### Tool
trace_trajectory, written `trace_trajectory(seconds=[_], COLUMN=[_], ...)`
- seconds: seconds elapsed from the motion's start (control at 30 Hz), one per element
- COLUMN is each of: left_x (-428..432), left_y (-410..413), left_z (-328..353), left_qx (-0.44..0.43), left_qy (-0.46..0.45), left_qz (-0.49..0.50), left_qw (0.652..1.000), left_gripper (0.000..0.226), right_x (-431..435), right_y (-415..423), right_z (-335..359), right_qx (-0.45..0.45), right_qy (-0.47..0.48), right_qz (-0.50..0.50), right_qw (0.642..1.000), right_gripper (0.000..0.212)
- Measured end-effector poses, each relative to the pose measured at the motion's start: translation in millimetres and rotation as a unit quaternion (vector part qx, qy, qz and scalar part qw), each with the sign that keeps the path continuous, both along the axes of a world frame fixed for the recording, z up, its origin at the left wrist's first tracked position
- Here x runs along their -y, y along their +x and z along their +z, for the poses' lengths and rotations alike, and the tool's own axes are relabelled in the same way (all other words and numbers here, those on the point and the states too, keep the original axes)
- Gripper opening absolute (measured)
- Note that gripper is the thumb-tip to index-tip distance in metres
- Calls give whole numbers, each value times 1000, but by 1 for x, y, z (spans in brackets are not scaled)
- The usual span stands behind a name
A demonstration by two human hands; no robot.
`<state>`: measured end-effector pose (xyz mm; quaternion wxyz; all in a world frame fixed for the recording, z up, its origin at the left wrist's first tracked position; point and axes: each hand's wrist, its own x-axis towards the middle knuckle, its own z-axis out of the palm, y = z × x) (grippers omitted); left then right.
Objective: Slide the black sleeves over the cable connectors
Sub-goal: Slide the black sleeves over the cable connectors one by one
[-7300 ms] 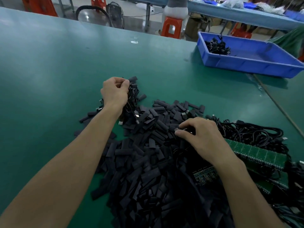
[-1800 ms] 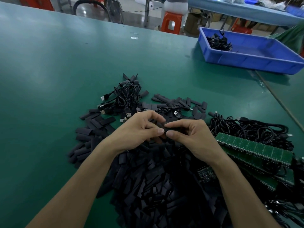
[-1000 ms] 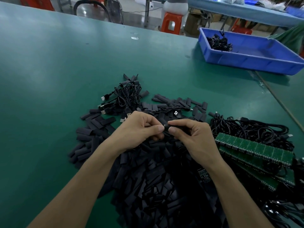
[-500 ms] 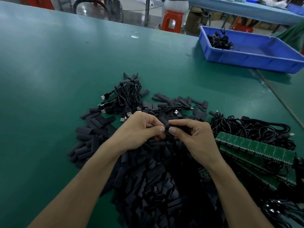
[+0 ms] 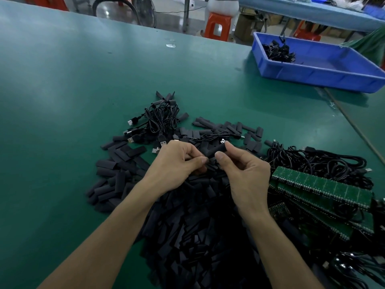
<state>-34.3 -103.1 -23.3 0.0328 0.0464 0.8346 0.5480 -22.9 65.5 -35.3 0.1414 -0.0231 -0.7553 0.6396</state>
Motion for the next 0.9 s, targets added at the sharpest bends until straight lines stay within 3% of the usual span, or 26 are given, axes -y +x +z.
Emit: trace_trajectory(seconds=[0.4, 0.53, 0.77, 0.83, 0.9], left_x=[3, 3, 23, 27, 33], left_y=[-2, -4, -6, -8, -12], left_z=[-1, -1, 8, 12, 15], left_qx=[-11, -17, -85, -116, -153], left_qy=[35, 46, -135, -131, -100], left_qz=[-13, -24, -31, 16, 88], left_qw=[999, 999, 987, 984, 979], left_gripper=[12, 8, 14, 14, 16], right_x=[8, 6, 6, 7, 9], right_y=[5, -2, -16, -24, -34], right_z=[-1, 6, 24, 27, 27], right_qx=[-13, -12, -3, 6, 21], right_qy=[-30, -42, -139, -118, -15], right_qz=[-8, 4, 15, 25, 35], right_qw=[999, 999, 990, 993, 999], right_gripper=[28, 18, 12, 10, 17])
